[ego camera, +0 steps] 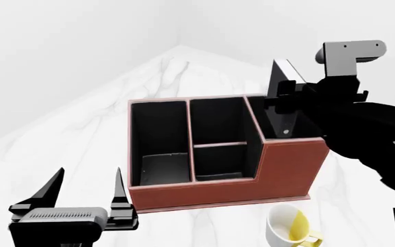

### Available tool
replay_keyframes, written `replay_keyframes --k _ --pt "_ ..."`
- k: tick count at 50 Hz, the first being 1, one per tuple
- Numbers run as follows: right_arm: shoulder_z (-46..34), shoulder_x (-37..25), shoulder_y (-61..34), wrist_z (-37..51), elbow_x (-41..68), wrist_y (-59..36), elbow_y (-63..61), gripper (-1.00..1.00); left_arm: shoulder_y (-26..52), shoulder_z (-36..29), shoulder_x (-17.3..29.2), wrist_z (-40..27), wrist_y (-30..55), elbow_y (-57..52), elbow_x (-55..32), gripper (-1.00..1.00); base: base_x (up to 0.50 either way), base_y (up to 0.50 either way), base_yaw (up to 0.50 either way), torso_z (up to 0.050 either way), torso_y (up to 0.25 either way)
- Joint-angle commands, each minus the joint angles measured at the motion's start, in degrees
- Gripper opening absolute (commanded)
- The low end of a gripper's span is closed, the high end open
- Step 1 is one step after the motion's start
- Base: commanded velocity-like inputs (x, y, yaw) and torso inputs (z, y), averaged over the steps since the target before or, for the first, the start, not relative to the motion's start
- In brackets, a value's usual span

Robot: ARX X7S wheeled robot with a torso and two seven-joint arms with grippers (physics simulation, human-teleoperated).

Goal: Pick up the book and place it in the right compartment of the caddy.

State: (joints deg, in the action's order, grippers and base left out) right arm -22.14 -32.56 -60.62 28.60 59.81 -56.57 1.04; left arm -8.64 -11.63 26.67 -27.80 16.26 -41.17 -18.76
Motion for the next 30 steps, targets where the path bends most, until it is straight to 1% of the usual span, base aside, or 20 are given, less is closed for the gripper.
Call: replay_keyframes --k 1,30 --pt "0.8 -0.1 0.3 -0.9 -2.6 1.0 0.0 -1.00 0.0 -0.3 0.1 -0.1 -0.1 0.1 0.0 1.00 0.00 0.00 0.00 0.000 0.000" --pt "-0.1 -0.2 2.8 -2.2 -4.0 3.7 1.8 -1.00 0.1 -0.5 0.4 -0.3 -0.3 0.1 -0.1 1.00 0.00 0.00 0.00 0.000 0.001"
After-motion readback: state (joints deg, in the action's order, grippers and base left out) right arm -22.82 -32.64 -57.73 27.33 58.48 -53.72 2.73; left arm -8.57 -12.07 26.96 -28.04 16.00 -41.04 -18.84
